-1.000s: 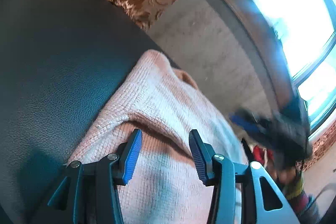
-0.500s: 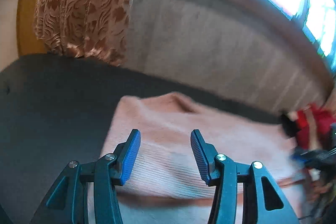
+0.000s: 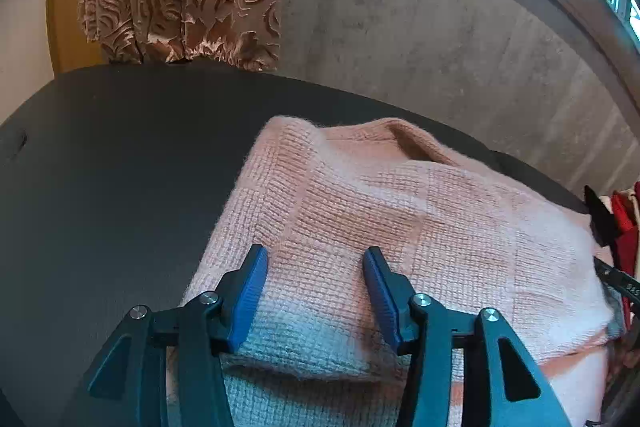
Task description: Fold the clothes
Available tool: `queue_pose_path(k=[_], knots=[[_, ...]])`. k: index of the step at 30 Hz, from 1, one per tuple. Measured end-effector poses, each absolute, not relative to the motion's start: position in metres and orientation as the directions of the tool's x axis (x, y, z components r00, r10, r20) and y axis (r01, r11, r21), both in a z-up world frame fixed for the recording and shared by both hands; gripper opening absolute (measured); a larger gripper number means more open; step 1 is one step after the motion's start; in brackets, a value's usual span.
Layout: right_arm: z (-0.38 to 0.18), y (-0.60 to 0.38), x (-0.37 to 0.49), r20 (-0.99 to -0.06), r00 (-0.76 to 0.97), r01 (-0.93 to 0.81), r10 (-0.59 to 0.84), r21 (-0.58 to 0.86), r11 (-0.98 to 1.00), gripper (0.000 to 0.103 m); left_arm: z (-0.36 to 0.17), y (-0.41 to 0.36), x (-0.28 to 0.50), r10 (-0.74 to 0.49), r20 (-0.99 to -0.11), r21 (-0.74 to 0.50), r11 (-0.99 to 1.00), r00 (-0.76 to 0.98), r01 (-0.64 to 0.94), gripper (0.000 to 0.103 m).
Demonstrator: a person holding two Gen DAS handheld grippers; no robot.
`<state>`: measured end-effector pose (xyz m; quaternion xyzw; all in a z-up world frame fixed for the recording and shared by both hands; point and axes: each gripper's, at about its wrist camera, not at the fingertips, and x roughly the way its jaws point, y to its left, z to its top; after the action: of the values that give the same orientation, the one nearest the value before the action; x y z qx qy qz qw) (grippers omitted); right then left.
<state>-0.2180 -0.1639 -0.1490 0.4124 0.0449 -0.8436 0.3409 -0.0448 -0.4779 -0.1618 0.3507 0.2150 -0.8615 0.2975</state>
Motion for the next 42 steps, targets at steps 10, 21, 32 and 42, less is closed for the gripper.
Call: queue_pose_path(k=[10,21,32,42], knots=[[-0.125,-0.161,-0.22,-0.749,-0.409,0.63,-0.522,0.182,-0.755,0.027,-0.166,-0.487,-0.078,-0.422,-0.744,-0.035,-0.749,-0.518,0.661,0.054],[-0.163,-0.06,-0.139,-0.676,-0.273,0.609,-0.684,0.429,-0.667,0.032,-0.165,-0.503,-0.092,-0.4,-0.748,-0.051,-0.761,-0.53,0.647,0.054],[-0.182,-0.043,-0.195,-0.613,-0.233,0.478,-0.755,0.604,-0.638,0.0,-0.153,-0.497,0.094,-0.161,-0.716,-0.386,-0.719,-0.679,0.578,0.054],[-0.142,-0.008,-0.14,-0.584,-0.245,0.542,-0.774,0.579,-0.609,0.054,-0.18,-0.425,0.216,-0.063,-0.721,-0.433,-0.736,-0.69,0.52,0.056]])
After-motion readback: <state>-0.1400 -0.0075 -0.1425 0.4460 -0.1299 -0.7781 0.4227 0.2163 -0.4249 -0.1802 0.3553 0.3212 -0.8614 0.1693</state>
